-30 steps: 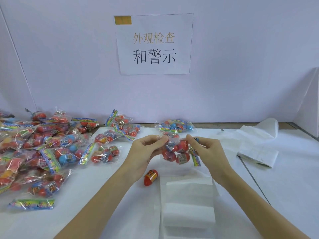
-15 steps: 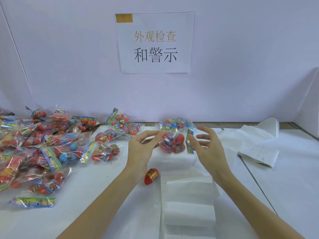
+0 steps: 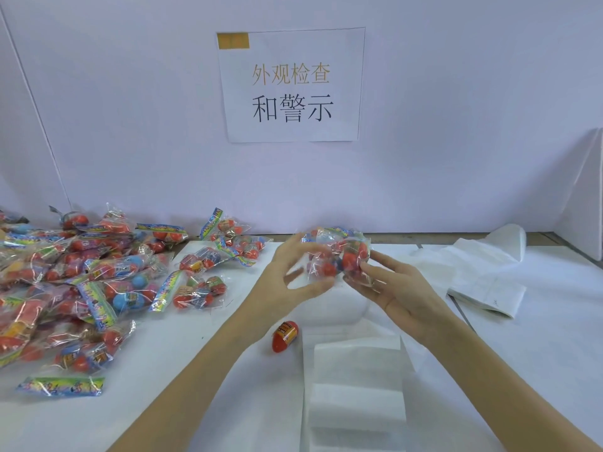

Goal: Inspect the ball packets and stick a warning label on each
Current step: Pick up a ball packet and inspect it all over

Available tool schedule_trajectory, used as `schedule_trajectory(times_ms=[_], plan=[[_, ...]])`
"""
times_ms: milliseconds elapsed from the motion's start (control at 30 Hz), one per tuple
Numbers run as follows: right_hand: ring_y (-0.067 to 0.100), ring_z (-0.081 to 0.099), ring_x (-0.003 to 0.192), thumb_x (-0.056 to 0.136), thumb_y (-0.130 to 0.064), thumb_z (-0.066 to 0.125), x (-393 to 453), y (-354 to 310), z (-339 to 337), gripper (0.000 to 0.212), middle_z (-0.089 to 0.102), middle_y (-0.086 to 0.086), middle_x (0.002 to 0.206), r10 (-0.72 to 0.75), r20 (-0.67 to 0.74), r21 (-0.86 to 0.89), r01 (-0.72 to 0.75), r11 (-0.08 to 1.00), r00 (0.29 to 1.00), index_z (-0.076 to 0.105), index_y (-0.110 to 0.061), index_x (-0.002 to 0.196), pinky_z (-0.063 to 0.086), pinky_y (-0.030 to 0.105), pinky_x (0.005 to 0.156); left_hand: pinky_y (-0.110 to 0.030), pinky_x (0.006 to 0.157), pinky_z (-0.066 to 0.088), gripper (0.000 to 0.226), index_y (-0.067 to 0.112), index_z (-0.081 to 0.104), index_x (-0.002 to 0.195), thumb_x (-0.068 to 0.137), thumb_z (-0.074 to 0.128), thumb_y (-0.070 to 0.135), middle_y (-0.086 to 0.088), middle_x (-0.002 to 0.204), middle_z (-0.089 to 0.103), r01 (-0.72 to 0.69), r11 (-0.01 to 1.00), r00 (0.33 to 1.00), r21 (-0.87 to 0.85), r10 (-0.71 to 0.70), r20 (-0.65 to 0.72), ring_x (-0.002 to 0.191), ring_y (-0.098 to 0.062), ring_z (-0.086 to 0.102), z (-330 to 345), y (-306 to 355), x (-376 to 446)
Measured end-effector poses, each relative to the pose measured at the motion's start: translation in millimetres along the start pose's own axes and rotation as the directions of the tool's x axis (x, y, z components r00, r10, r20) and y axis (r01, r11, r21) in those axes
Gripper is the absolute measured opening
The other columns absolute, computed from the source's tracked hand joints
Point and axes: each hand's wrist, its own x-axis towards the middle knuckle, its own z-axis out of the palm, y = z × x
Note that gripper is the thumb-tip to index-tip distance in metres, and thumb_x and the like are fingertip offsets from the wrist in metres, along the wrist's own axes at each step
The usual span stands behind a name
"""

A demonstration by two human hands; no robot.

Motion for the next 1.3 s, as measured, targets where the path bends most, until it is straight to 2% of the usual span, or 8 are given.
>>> schedule_trajectory(times_ms=[100,233,367,500,733,900,1067,1300], plan=[[0.031,0.072,0.110,0.098,0.006,0.060,-1.9,-0.9,2.0,0.035,0.070,0.025,0.128,-0.012,0.073,-0.069,0.017,0.997,0.997,0.064,0.003,0.133,0.059,0.035,0.097,-0.030,0.091,0.059,0.057,0.032,0.061,0.135,0.085,0.082,0.050,-0.002,0.124,0.073,0.175,0.913,0.964,-0.370,-0.236,-0.125,0.109,-0.024,0.073,5.5,1.4,3.7],[0.035,0.071,0.114,0.103,-0.016,0.063,-4.6,2.5,6.6,0.027,0.071,0.024,0.127,0.034,0.155,-0.235,0.004,0.972,0.987,0.073,-0.004,0.125,0.060,0.041,0.097,-0.027,0.077,0.060,0.026,0.013,0.076,0.115,0.098,0.070,0.031,-0.011,0.103,0.078,0.184,0.962,0.952,-0.200,-0.226,-0.209,0.088,-0.031,0.074,6.0,-4.5,4.5],[0.026,0.078,0.085,0.081,-0.050,0.077,-9.2,7.9,15.9,0.040,0.080,0.014,0.103,-0.093,0.008,-0.373,0.089,0.923,0.996,0.084,-0.015,0.101,0.062,0.029,0.076,-0.033,0.072,0.063,0.021,0.006,0.078,0.097,0.095,0.075,0.027,-0.013,0.096,0.078,0.205,0.968,0.961,-0.145,-0.227,-0.159,0.082,-0.031,0.077,1.6,-3.4,2.9],[0.028,0.078,0.084,0.075,-0.039,0.086,-9.8,9.4,12.3,0.033,0.080,0.015,0.102,-0.133,-0.120,-0.325,0.087,0.942,0.984,0.085,-0.013,0.096,0.063,0.028,0.074,-0.036,0.075,0.064,0.024,0.005,0.078,0.091,0.094,0.076,0.029,-0.010,0.090,0.076,0.198,0.972,0.962,-0.125,-0.217,-0.168,0.083,-0.027,0.076,2.2,-4.2,3.0],[0.025,0.077,0.092,0.085,-0.042,0.075,-7.5,2.5,9.2,0.037,0.080,0.013,0.107,-0.118,-0.157,-0.223,0.082,0.971,0.981,0.083,-0.010,0.102,0.064,0.034,0.085,-0.021,0.054,0.048,0.016,0.004,0.080,0.098,0.095,0.072,0.017,-0.003,0.082,0.070,0.253,0.859,0.929,-0.445,-0.344,-0.136,0.065,-0.013,0.060,5.1,-6.5,6.5],[0.028,0.078,0.099,0.097,-0.030,0.071,-8.5,3.8,9.9,0.030,0.079,0.015,0.108,-0.100,-0.040,-0.339,0.080,0.937,0.994,0.074,-0.005,0.114,0.064,0.036,0.087,-0.022,0.067,0.058,0.018,0.003,0.080,0.103,0.096,0.072,0.018,-0.015,0.098,0.076,0.227,0.874,0.918,-0.430,-0.339,-0.205,0.073,-0.021,0.070,2.2,-9.8,6.5],[0.028,0.076,0.082,0.096,-0.016,0.073,-7.4,3.2,8.5,0.019,0.078,0.021,0.095,-0.097,-0.088,-0.422,0.051,0.905,0.991,0.071,0.001,0.105,0.064,0.032,0.080,-0.027,0.053,0.048,0.018,0.005,0.078,0.098,0.095,0.074,0.023,-0.004,0.084,0.068,0.255,0.910,0.939,-0.328,-0.314,-0.140,0.070,-0.018,0.060,-5.0,-8.5,6.5],[0.027,0.076,0.077,0.102,-0.012,0.065,-6.4,4.1,13.3,0.017,0.076,0.019,0.092,-0.186,-0.142,-0.305,0.136,0.943,0.972,0.070,0.003,0.106,0.063,0.030,0.073,-0.025,0.062,0.057,0.017,0.003,0.077,0.092,0.097,0.071,0.017,-0.007,0.083,0.072,0.208,0.926,0.945,-0.314,-0.273,-0.180,0.069,-0.020,0.066,1.4,-6.7,8.4]])
